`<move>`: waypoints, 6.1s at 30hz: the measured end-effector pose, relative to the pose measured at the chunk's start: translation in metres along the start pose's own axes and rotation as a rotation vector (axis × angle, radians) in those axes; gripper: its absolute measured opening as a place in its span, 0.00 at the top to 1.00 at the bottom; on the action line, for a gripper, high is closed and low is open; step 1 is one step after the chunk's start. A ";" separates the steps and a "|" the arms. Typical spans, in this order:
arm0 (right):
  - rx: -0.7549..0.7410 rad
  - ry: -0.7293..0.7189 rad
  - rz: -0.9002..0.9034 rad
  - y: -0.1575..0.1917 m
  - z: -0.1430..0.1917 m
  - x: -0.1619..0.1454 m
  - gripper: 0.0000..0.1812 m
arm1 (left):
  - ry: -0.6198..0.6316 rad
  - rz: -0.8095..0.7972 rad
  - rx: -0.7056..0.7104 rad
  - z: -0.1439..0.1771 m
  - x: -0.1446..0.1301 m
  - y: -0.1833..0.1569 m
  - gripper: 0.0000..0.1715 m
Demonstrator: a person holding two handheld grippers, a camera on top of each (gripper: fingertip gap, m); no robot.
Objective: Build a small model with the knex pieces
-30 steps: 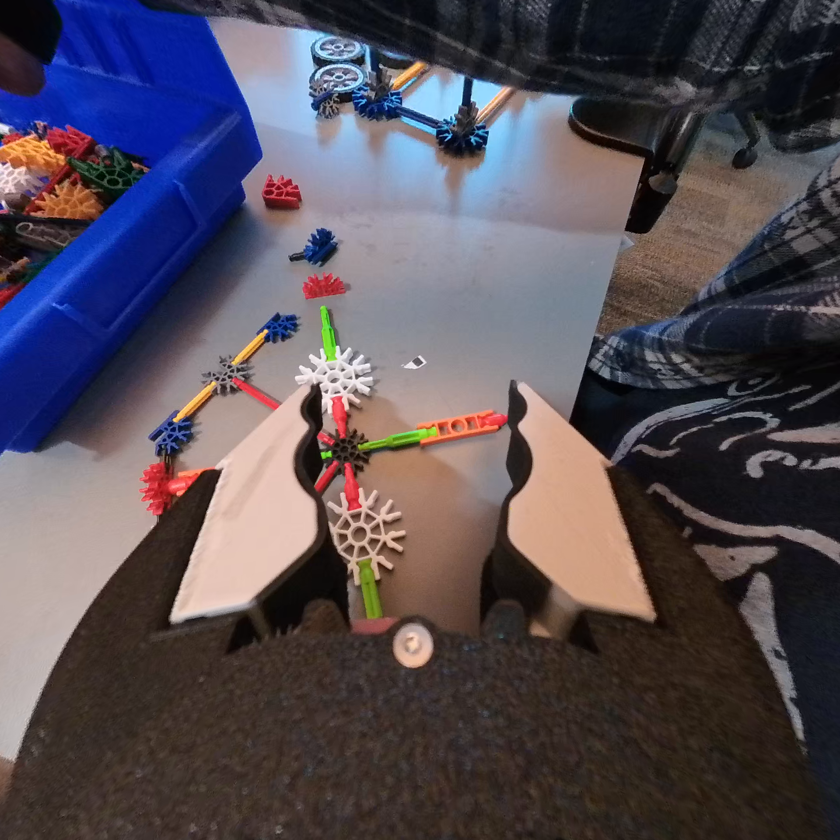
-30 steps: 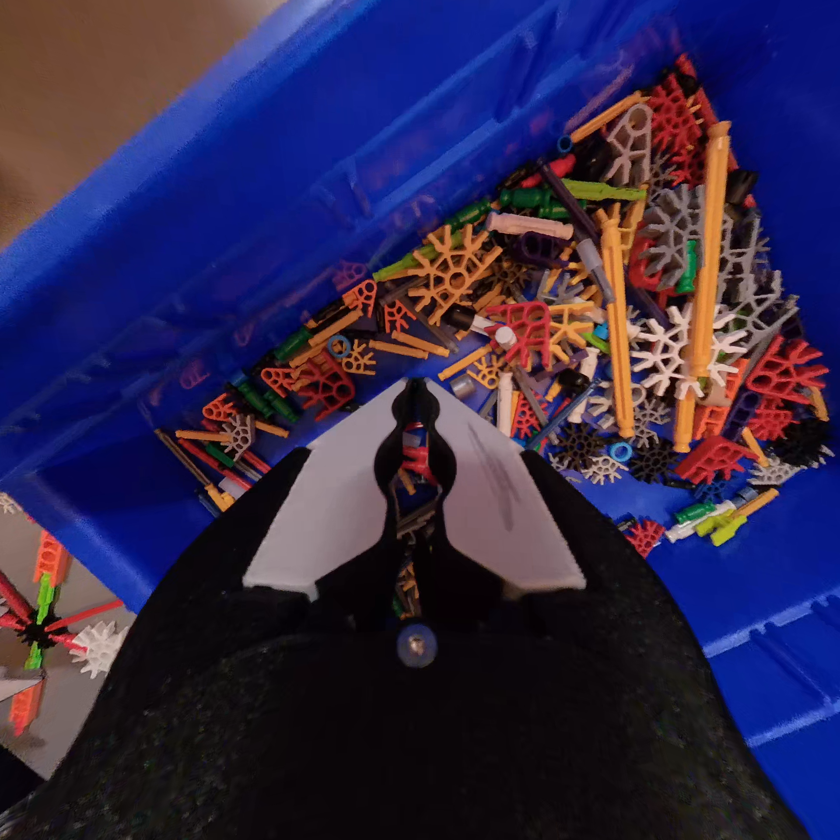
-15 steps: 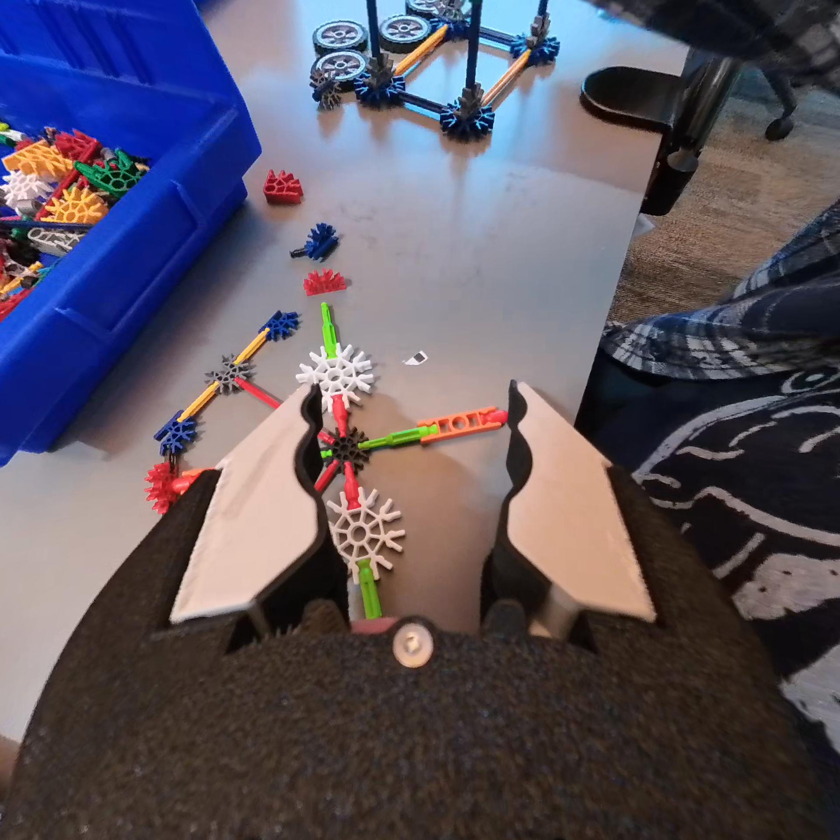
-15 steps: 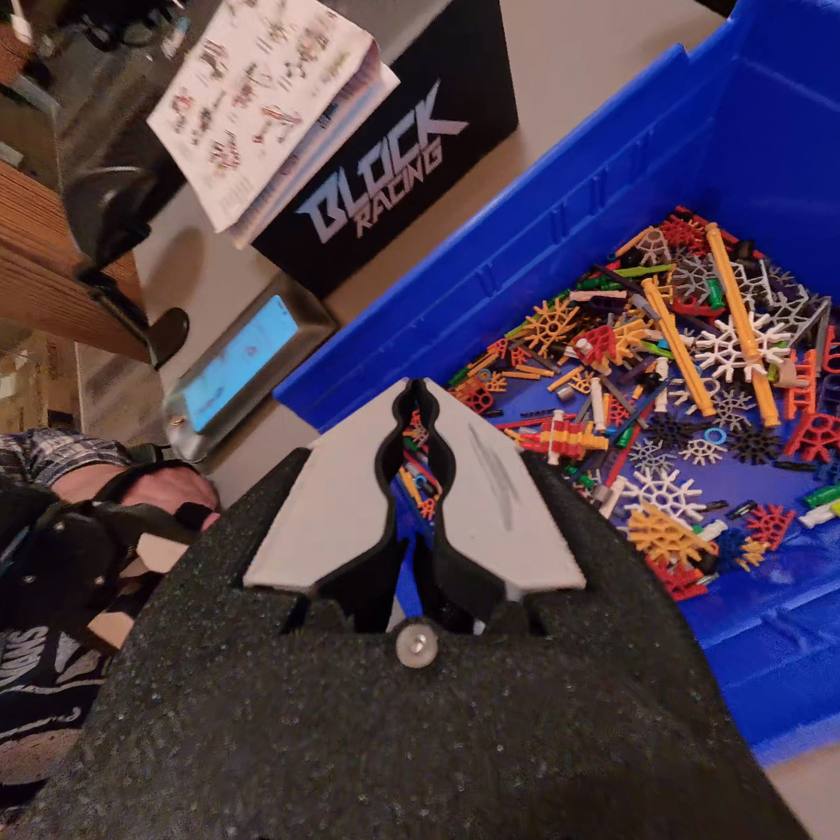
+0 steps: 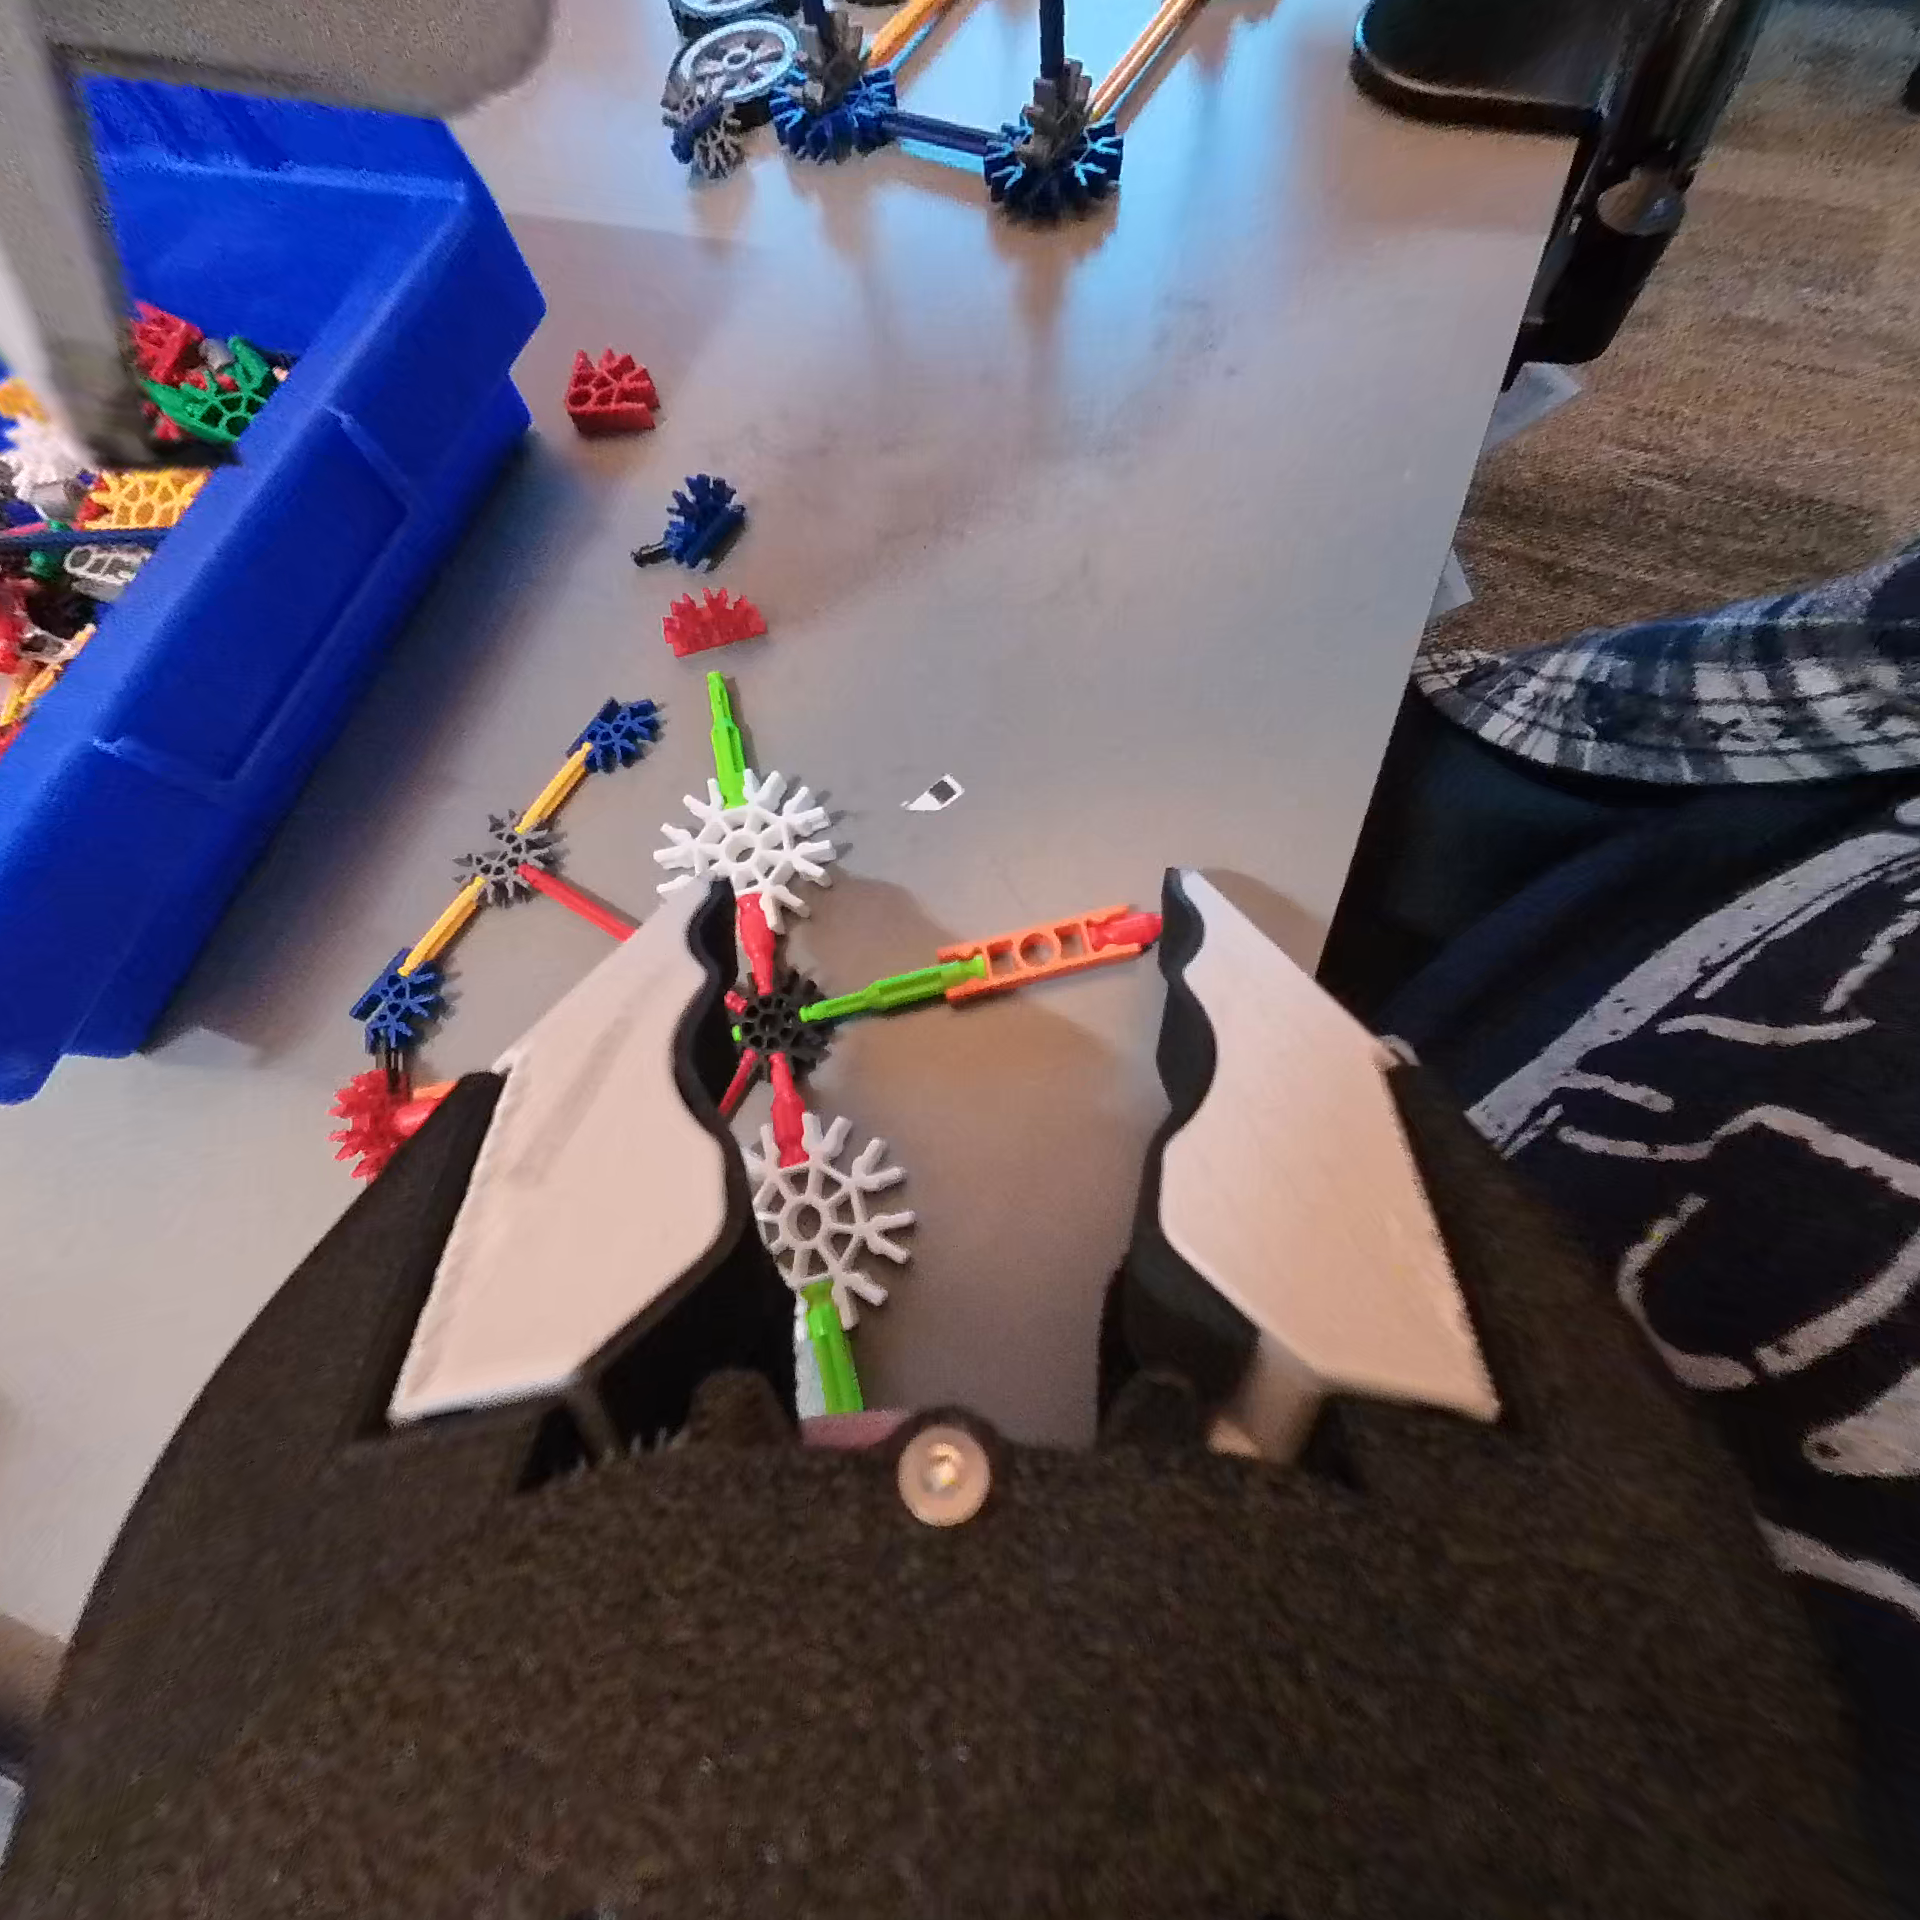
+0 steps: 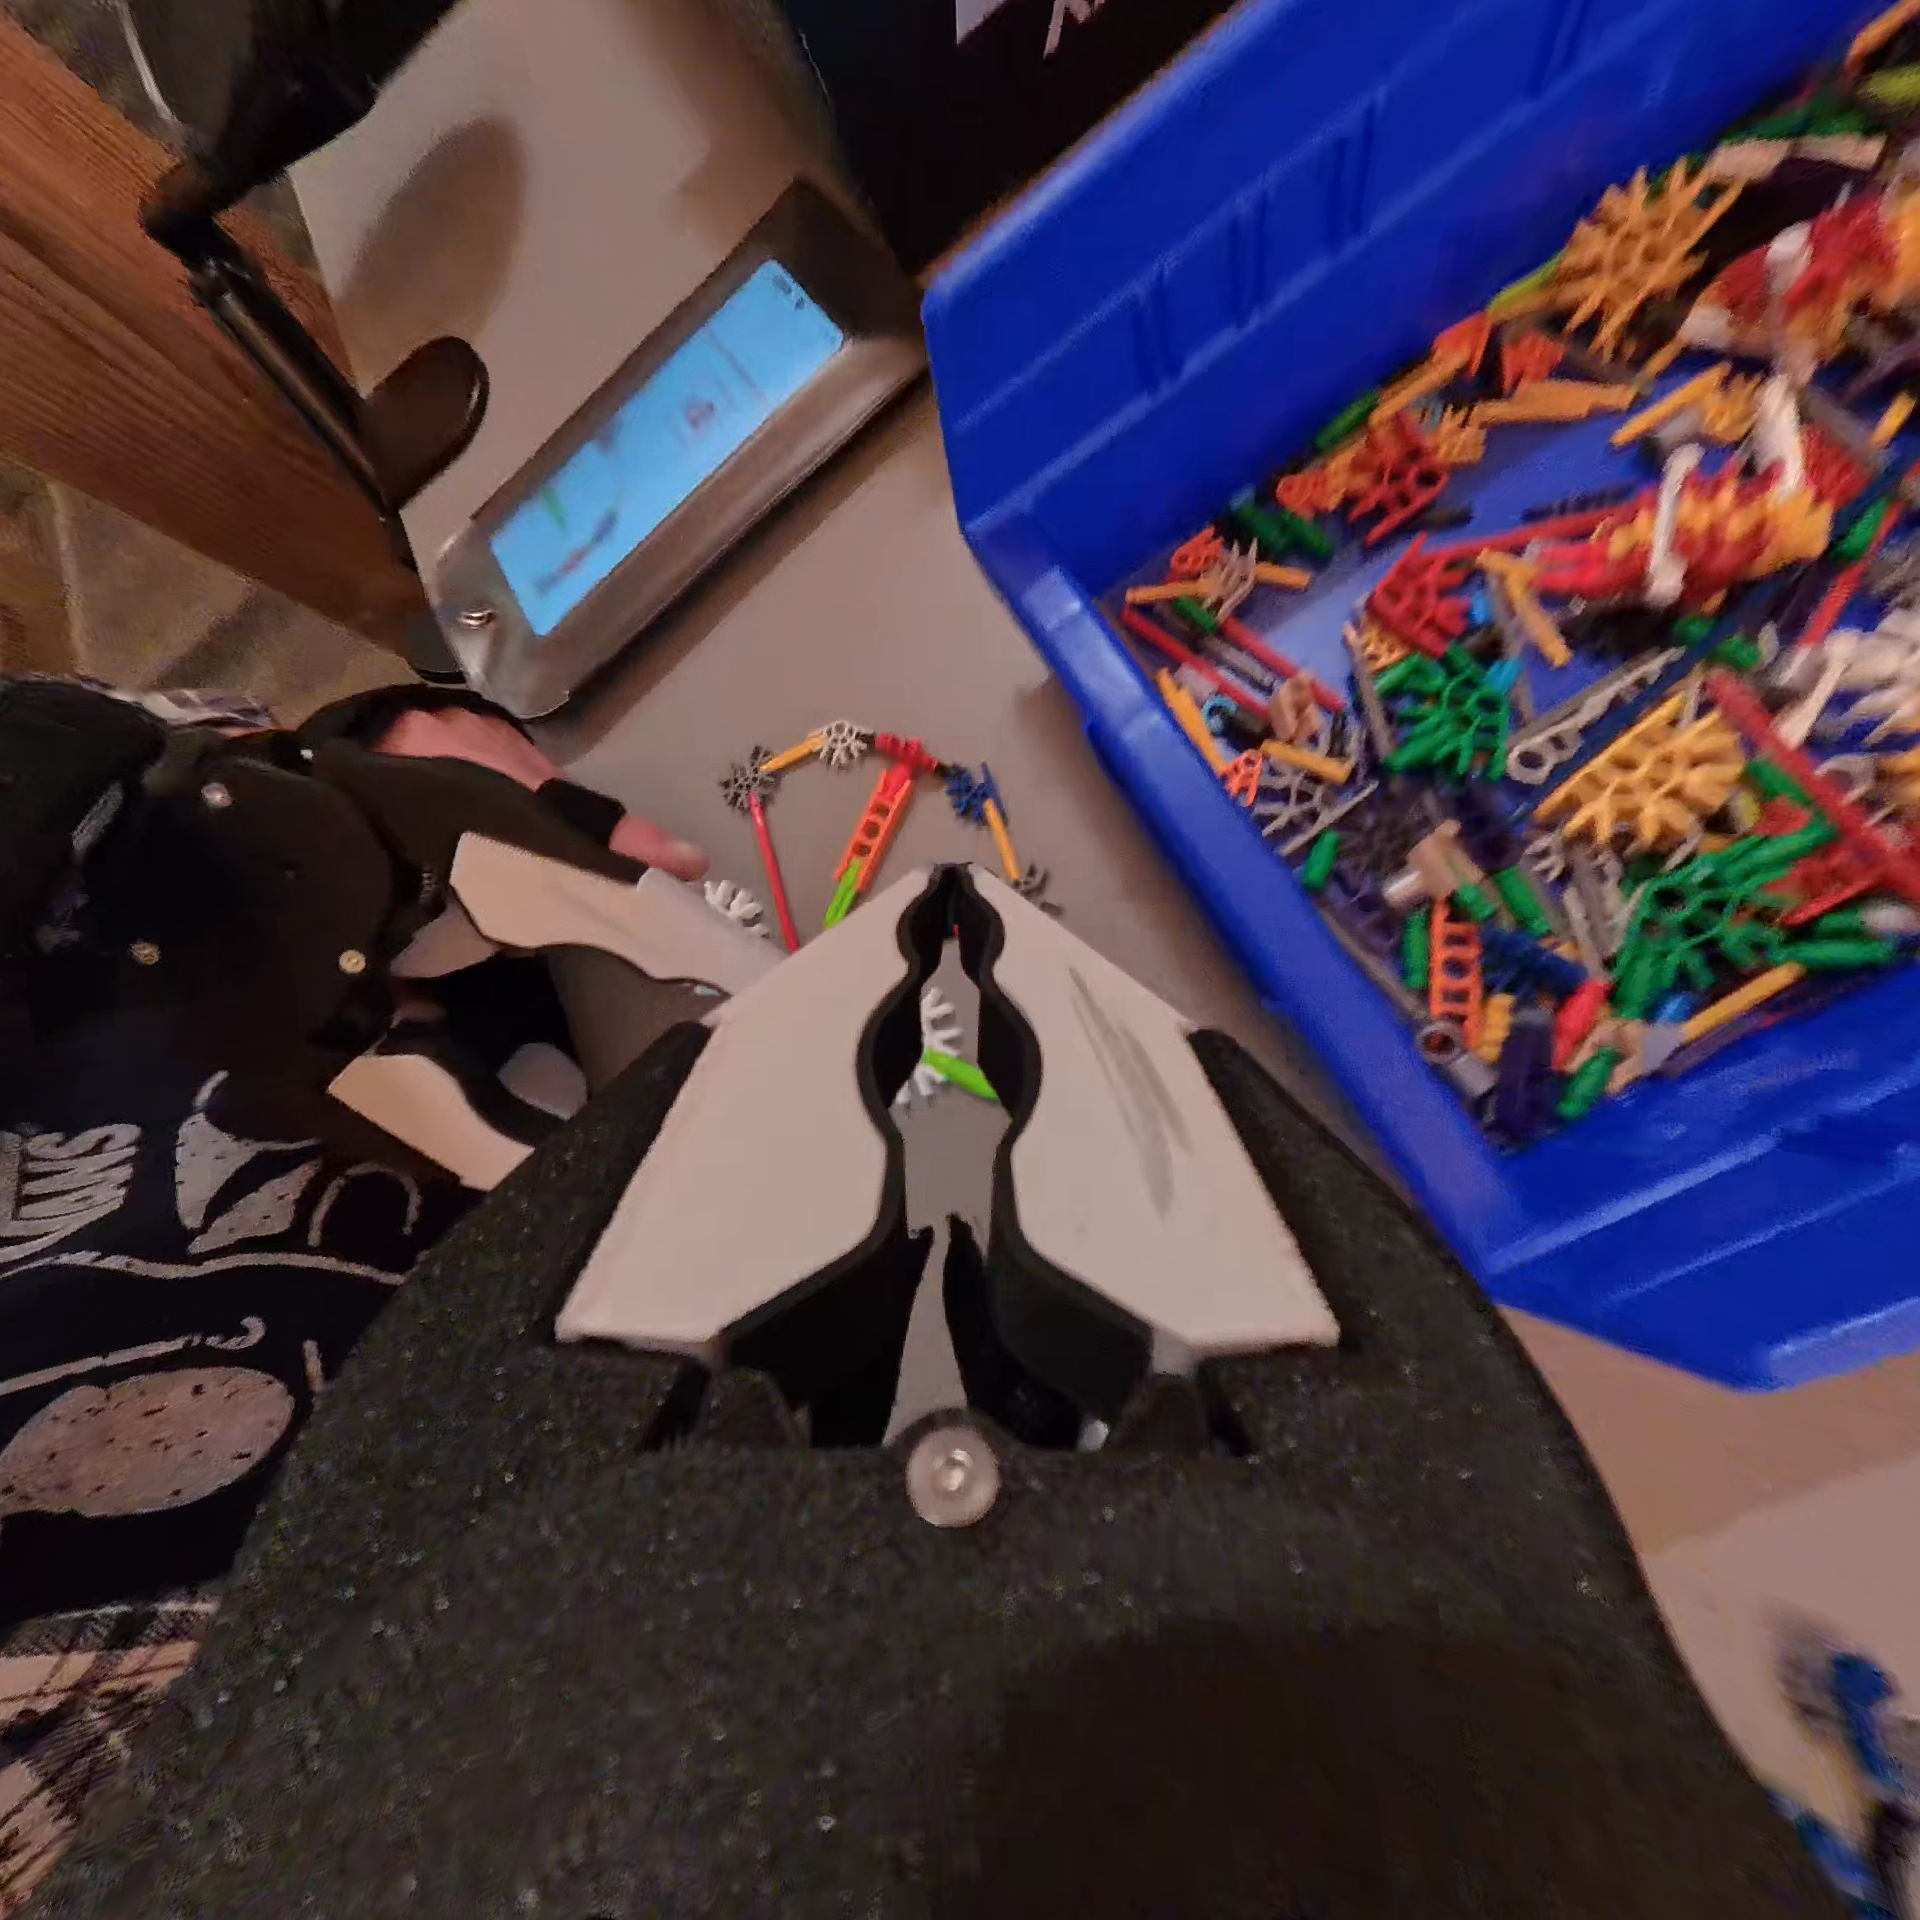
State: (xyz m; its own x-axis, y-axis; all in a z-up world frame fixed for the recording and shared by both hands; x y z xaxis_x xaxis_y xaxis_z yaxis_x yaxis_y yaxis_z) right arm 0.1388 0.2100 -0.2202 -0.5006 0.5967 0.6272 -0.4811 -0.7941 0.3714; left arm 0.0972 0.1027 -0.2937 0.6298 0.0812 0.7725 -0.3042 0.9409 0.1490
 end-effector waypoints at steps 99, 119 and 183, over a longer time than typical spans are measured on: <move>-0.231 -0.020 0.120 0.005 -0.021 -0.065 0.99 | -0.172 -0.157 0.104 0.024 0.015 -0.008 0.66; -0.220 -0.045 0.133 0.007 -0.020 -0.065 0.99 | -0.255 -0.082 0.440 0.132 -0.007 0.059 0.49; -0.274 0.032 -0.085 -0.017 -0.030 -0.076 1.00 | -0.169 -0.149 0.090 0.025 0.030 0.004 0.29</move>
State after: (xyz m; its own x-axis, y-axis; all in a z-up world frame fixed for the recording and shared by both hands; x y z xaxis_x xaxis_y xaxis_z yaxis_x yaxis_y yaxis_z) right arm 0.1634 0.1820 -0.2943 -0.4705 0.6667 0.5780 -0.6970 -0.6825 0.2199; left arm 0.0974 0.1007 -0.2548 0.5458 -0.1194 0.8294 -0.2843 0.9047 0.3174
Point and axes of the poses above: each gripper's, where its closed fingertips meet, z back along the fingers, x out of its top, y = z × x across the jaws, the point moved 3 cm from there along z, back along the fingers, and after that the axes turned 3 degrees about x, right-handed, at the moved point
